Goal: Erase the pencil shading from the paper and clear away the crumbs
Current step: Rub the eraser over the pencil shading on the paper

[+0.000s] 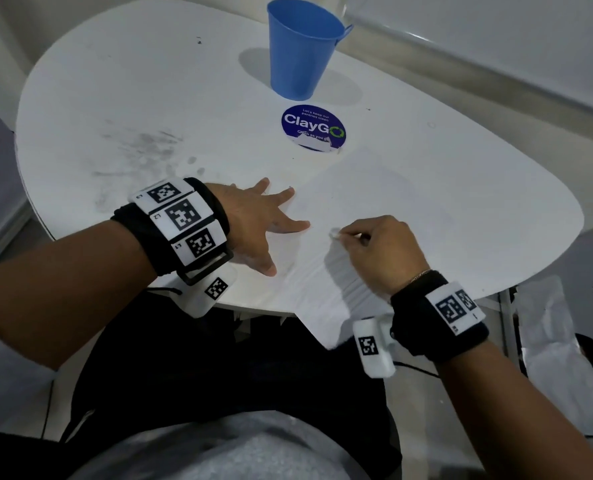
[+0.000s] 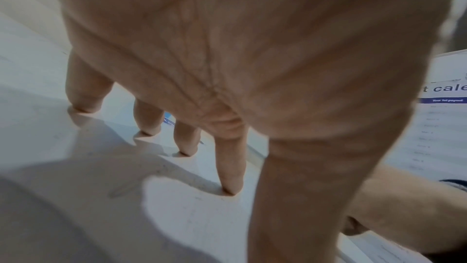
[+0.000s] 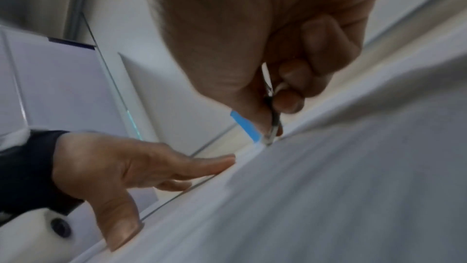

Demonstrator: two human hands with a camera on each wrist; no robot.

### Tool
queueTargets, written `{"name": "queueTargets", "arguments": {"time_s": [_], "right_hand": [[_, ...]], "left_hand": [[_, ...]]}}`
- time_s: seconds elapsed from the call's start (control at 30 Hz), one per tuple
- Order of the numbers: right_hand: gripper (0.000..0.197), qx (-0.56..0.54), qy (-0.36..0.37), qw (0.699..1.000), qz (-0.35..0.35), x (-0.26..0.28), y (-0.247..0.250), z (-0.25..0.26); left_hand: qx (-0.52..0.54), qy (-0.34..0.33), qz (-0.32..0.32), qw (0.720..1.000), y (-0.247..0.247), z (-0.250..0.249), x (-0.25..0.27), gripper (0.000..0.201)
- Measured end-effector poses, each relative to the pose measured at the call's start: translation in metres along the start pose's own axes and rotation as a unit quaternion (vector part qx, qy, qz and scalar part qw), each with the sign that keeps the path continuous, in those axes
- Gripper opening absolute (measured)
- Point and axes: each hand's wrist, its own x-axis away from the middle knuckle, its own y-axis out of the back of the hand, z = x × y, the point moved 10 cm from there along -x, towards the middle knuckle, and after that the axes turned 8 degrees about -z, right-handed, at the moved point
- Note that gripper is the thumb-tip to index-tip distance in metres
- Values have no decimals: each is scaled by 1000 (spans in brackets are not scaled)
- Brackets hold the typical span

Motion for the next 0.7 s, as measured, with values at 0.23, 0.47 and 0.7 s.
{"name": "queueTargets", "arguments": {"time_s": [0.23, 0.47, 0.7], "right_hand": [[15, 12, 88, 991, 98, 38, -30, 43], [17, 47, 77, 993, 69, 35, -27, 39], [15, 30, 17, 999, 18, 10, -6, 13]], "left_hand": [[6, 3, 1, 1000, 0, 1, -1, 93], [0, -1, 4, 1000, 0, 0, 0, 93], [7, 4, -3, 1000, -1, -1, -1, 91]]}}
